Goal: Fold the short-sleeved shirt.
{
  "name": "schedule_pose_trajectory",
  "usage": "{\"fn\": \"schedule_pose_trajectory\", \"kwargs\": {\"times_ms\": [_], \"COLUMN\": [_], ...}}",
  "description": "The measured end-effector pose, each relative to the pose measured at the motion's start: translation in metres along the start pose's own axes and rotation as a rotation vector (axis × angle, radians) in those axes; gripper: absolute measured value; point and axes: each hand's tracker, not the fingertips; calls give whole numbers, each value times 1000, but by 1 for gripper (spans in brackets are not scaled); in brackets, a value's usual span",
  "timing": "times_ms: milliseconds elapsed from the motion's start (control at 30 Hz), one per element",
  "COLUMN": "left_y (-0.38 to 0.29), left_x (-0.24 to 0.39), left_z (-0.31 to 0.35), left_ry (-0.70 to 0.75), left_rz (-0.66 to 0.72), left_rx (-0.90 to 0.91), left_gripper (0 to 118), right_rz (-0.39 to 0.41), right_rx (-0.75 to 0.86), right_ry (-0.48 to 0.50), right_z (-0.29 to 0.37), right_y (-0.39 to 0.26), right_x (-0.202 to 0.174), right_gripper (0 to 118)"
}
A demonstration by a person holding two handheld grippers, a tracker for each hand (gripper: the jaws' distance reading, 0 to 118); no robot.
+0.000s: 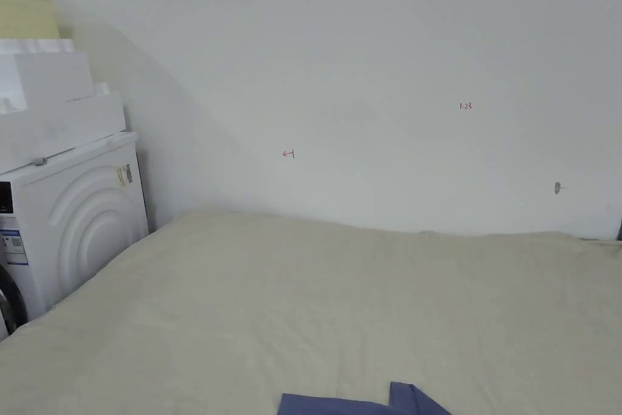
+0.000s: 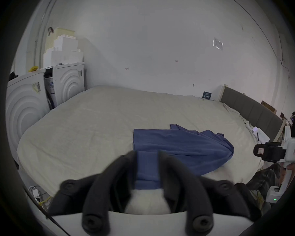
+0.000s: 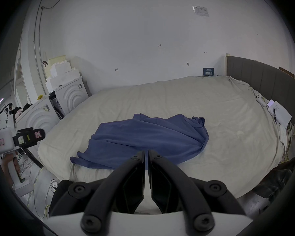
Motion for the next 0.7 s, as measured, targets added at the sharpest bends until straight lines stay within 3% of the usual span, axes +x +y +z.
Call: {"fn": "schedule_pose_trajectory", "kwargs": {"times_ms": [33,100,300,500,700], "left_y": [3,13,31,32,12], "left_x": [-2,-7,-7,-3,-11], "left_z": [-10,-41,-165,-282,-353], "left_ry": [0,-13,20,13,43], "left_rz": [13,49,-77,-96,-89], "left_rx": [0,-48,-203,-300,-372], "left_gripper": [59,69,71,73,73], "right_rz": [-1,-2,-42,-64,-126], "right_rx": [-1,-6,-43,-87,-125], "right_ry": [-2,-8,-14,-61,-106], "right_z": [-1,-3,-16,-30,-42], "right_y": [0,-1,-4,-8,-15], "right_x": [1,3,17,35,56], "right_gripper": [3,3,3,3,3]}}
